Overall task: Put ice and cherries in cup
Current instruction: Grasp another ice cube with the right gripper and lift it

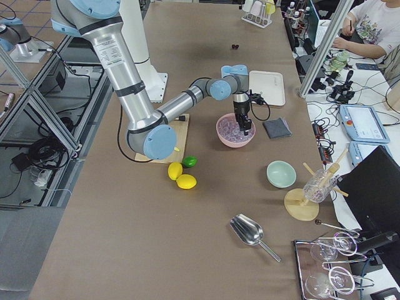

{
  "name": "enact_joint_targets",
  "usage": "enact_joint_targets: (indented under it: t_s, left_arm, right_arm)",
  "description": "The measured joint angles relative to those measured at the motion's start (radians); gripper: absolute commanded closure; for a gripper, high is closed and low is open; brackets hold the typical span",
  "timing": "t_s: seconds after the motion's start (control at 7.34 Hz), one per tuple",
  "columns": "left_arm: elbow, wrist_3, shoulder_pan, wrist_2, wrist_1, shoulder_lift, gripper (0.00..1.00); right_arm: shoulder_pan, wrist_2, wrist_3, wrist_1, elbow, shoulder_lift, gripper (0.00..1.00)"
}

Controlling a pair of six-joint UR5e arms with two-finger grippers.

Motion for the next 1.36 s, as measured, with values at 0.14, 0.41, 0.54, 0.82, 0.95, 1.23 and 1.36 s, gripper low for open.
enact_joint_targets:
  t_s: [0.14,0.41,0.54,0.82,0.95,1.23,1.36]
  left_arm:
    - [0.001,0.000,0.002,0.000,0.000,0.001,0.02]
    - [0.001,0.000,0.003,0.000,-0.006,0.005,0.02]
    - [0.004,0.000,0.003,0.000,-0.016,0.008,0.02]
    - [0.011,0.000,0.003,0.000,-0.027,0.008,0.02]
    - [0.012,0.000,0.003,0.000,-0.028,0.007,0.02]
    - [0.012,0.000,0.003,0.000,-0.029,0.001,0.02]
    - [0.012,0.000,0.003,0.000,-0.030,-0.001,0.02]
  right_arm:
    - [-0.002,-0.003,0.000,0.000,-0.002,0.000,0.70]
    - [-0.007,-0.006,-0.001,0.001,-0.004,0.000,0.78]
    - [-0.008,-0.006,-0.002,0.001,-0.003,0.000,0.85]
    - [-0.005,-0.002,-0.003,0.001,0.012,0.003,1.00]
    - [-0.001,0.001,-0.004,-0.003,0.031,0.004,1.00]
    - [0.010,0.041,0.005,-0.014,0.082,0.015,1.00]
    - [0.009,0.077,0.041,-0.025,0.104,0.044,1.00]
